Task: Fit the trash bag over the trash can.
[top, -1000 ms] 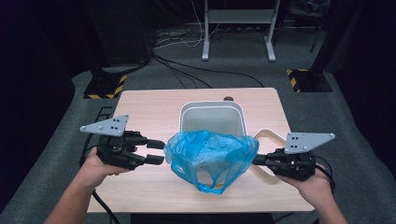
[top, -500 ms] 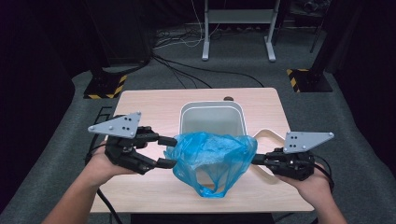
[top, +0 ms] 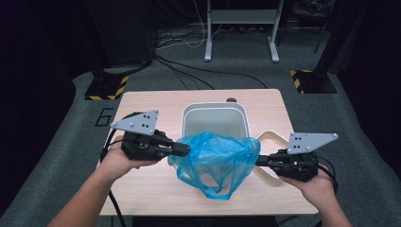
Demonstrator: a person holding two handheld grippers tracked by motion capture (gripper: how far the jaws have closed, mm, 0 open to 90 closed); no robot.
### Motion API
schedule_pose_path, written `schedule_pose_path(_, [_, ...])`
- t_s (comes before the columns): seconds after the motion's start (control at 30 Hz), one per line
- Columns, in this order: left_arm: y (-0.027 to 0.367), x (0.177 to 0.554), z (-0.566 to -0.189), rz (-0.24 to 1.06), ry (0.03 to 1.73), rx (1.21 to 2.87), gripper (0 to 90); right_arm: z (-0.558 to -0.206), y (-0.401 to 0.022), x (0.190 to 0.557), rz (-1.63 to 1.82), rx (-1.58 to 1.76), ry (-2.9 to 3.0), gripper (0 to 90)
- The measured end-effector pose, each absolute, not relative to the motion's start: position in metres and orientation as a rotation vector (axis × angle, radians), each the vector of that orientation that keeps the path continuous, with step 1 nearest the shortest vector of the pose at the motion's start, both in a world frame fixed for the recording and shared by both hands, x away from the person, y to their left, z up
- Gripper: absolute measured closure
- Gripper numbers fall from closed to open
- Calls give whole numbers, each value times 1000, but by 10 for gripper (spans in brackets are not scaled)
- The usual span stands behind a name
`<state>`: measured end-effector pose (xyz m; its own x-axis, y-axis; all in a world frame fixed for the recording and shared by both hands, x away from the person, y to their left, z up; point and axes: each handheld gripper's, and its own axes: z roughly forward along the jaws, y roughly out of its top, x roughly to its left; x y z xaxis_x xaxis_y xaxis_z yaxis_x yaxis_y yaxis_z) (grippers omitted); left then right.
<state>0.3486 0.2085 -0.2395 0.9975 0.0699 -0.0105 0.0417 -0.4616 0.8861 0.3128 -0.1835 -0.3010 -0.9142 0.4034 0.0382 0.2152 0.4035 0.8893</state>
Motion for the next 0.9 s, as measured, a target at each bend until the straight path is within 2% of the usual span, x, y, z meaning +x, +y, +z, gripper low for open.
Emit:
schedule_pose_path(0.17, [208, 371, -233, 78, 139, 2046, 886, -302, -184, 313, 1521, 551, 2477, 898])
schedule_pose_path(0.5, [218, 432, -244, 76, 356, 1994, 892, -302, -187, 314, 1513, 559, 2478, 899])
schedule_pose_path(0.9, [234, 466, -263, 76, 502, 1966, 893, -304, -191, 313, 1510, 560, 2478, 899])
